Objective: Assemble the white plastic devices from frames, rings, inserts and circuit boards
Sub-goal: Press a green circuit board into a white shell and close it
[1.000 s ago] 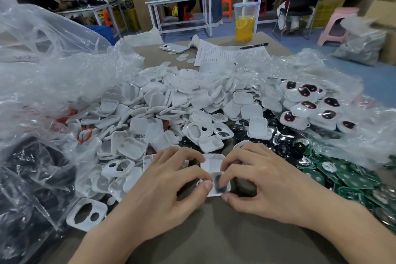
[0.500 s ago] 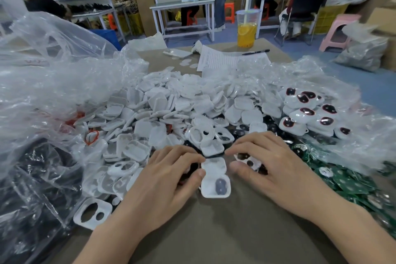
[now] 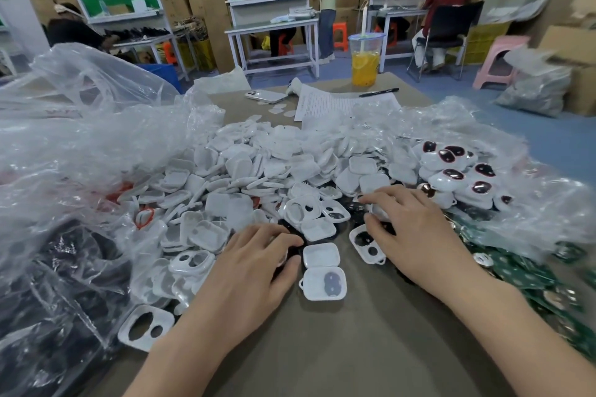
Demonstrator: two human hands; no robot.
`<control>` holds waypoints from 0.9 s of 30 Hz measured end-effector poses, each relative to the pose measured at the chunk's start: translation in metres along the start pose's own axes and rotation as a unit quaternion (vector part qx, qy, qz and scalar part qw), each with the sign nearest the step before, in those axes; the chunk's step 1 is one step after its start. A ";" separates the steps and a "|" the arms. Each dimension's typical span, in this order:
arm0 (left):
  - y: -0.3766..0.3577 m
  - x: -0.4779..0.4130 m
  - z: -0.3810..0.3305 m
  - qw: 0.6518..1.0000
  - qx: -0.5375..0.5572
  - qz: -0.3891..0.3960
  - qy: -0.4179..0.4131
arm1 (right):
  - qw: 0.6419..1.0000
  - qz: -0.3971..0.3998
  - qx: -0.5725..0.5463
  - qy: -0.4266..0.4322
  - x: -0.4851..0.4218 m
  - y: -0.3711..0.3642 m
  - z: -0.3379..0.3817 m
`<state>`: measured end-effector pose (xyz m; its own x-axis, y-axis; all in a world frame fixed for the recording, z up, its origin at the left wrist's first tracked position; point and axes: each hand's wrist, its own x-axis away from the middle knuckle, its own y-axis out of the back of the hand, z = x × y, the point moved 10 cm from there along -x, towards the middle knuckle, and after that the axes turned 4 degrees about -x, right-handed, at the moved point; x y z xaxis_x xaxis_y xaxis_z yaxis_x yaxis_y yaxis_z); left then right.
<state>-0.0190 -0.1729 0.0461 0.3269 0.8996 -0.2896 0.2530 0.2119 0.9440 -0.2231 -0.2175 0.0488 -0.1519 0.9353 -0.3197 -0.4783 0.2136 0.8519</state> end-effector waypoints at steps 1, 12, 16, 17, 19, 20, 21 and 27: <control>0.000 0.000 0.001 1.000 -0.001 0.000 0.001 | 1.000 0.002 0.001 -0.004 0.001 -0.002 -0.002; -0.001 -0.016 0.002 0.999 -0.035 0.003 -0.013 | 0.999 -0.004 -0.037 -0.026 -0.005 0.003 -0.006; 0.000 -0.028 0.000 0.999 -0.047 -0.016 -0.012 | 0.998 0.030 -0.021 -0.041 -0.011 -0.004 -0.009; 0.000 -0.029 0.000 0.999 -0.046 -0.018 -0.010 | 0.998 0.042 -0.017 -0.043 -0.014 -0.007 -0.008; 0.001 -0.028 0.001 0.999 -0.041 -0.030 -0.008 | 0.997 0.056 -0.017 -0.040 -0.023 -0.010 -0.002; 0.002 -0.027 0.001 0.999 -0.037 -0.037 -0.008 | 0.998 0.055 -0.018 -0.036 -0.027 -0.012 0.001; 0.002 -0.026 0.002 0.999 -0.032 -0.041 -0.005 | 0.998 0.048 -0.016 -0.032 -0.029 -0.012 0.004; 0.000 -0.024 0.010 0.999 0.012 -0.047 0.001 | 0.999 0.027 -0.008 -0.022 -0.024 -0.013 0.000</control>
<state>-0.0178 -0.1986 0.0515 0.2987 0.8774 -0.3755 0.3032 0.2858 0.9091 -0.2132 -0.2432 0.0453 -0.1393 0.9570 -0.2546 -0.4845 0.1584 0.8604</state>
